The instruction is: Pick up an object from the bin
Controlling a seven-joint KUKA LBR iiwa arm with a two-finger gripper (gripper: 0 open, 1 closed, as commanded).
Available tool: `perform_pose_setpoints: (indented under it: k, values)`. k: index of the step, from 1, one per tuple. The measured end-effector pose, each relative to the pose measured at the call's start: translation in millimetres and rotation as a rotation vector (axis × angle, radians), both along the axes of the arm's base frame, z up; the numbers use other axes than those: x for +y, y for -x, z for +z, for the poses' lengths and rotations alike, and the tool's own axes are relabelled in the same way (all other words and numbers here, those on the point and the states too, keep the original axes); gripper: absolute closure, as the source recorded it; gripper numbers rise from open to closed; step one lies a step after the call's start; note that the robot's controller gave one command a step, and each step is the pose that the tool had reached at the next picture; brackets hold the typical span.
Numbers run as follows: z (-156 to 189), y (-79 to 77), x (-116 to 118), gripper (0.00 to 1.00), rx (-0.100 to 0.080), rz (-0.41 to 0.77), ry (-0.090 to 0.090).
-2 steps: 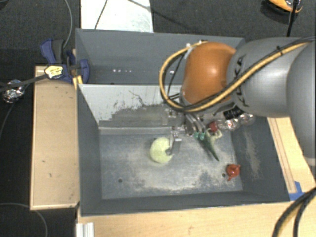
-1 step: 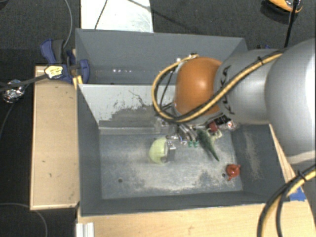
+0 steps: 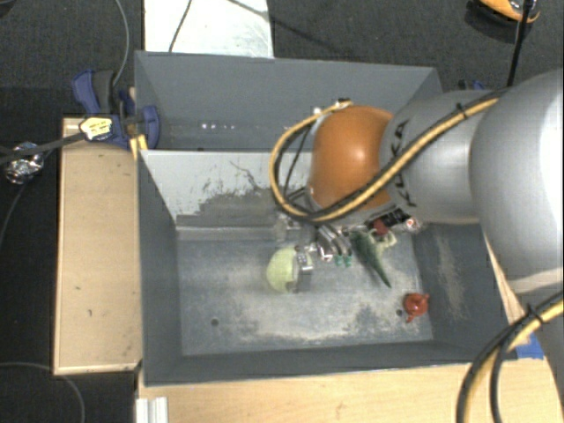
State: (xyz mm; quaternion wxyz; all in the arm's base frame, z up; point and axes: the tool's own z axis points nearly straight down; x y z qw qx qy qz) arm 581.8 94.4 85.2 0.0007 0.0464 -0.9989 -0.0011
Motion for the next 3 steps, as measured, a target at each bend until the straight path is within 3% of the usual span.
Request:
perform_pose_setpoints:
  k: [1, 2, 3]
  values:
    - [25, -0.4, -3, 0.0, -0.009, -0.013, -0.001]
    - [-10, 4.7, -7, 0.0, -0.004, 0.139, -0.001]
    - [-15, -0.4, -17, 1.0, -0.013, -0.03, -0.002]
